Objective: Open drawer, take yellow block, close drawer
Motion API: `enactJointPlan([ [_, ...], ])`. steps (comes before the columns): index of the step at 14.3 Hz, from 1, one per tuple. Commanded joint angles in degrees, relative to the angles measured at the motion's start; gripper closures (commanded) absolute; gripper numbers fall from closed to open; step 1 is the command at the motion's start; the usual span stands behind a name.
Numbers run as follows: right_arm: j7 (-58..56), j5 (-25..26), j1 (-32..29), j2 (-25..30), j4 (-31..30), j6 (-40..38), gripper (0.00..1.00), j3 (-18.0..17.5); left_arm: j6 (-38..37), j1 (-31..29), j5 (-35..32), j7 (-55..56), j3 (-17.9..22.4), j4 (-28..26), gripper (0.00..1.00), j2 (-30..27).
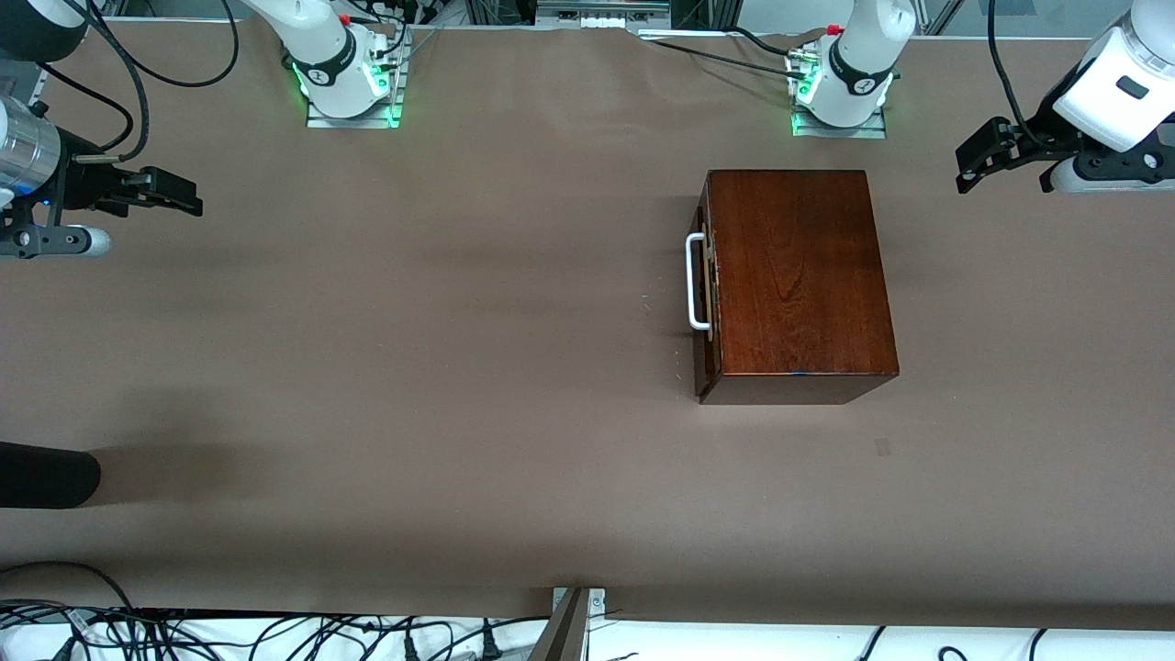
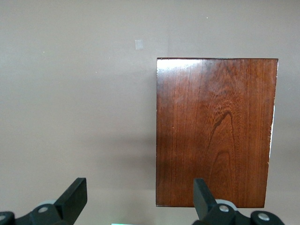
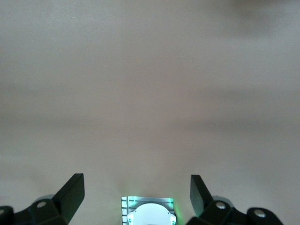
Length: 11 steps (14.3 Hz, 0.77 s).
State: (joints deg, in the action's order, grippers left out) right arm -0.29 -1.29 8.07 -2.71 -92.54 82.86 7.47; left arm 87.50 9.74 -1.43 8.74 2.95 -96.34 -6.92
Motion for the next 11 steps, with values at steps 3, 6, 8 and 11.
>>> enactJointPlan([
  [3,-0.06,0.68,0.28,0.25,0.16,-0.86,0.0,0.18,-1.02,-0.52,0.81,-0.48,-0.32,1.16,0.0,0.33],
  [6,-0.15,0.68,0.28,0.25,0.16,-0.86,0.0,0.18,-1.02,-0.6,0.9,-0.39,-0.67,1.24,0.0,0.5],
  [8,-0.15,0.68,0.28,0.16,0.16,-0.86,0.0,0.18,-1.02,-0.6,0.9,-0.39,-0.67,1.24,0.0,0.33],
  [11,-0.24,0.59,0.28,0.16,0.16,-0.77,0.0,0.18,-0.93,-0.6,0.81,-0.48,-0.67,1.24,0.0,0.24],
])
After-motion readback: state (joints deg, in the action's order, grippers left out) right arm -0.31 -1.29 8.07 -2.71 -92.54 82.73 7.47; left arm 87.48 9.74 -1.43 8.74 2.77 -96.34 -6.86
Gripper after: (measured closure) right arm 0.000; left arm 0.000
